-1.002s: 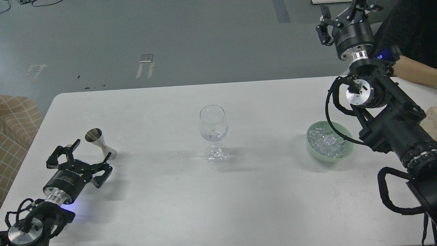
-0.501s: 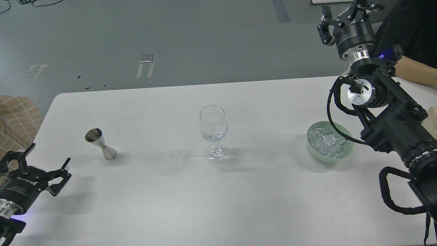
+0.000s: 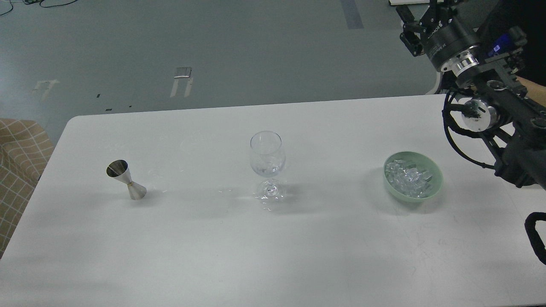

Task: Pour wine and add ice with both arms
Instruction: 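Withdraw the left gripper and swing the right gripper outward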

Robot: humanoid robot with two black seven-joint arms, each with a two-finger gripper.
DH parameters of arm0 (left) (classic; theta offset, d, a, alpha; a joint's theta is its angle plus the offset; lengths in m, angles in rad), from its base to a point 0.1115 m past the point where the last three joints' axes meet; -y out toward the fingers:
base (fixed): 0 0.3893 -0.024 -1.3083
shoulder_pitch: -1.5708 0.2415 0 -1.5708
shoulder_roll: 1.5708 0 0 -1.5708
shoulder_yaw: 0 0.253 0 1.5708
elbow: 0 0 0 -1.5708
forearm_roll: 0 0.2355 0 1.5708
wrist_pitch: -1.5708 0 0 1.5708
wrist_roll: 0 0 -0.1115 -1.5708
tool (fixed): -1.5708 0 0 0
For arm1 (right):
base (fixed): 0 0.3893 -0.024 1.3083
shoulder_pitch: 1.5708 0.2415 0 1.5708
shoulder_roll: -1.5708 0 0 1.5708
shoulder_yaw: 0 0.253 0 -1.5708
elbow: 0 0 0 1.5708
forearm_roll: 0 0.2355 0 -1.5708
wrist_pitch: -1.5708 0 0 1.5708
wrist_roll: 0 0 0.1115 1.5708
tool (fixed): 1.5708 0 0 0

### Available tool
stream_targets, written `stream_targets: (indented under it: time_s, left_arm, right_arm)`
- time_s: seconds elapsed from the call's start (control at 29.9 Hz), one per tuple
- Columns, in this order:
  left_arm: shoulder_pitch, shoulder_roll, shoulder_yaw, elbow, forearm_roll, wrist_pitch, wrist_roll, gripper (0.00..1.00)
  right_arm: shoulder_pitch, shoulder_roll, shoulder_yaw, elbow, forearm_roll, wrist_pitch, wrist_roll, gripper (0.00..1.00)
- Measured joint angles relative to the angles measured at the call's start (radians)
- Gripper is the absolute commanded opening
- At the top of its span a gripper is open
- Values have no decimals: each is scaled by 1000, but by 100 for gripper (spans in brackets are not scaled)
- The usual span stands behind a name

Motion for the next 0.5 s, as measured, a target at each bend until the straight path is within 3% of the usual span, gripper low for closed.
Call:
stream_targets:
  time_s: [0.17, 0.5]
  left_arm:
    - [-126, -7, 146, 2, 85, 0, -121, 98]
    - [-240, -114, 294, 1, 100, 1, -143, 98]
  right_arm:
    - [-7, -151, -120, 135, -155, -8, -1, 100]
    - [-96, -528, -268, 469, -501, -69, -21, 100]
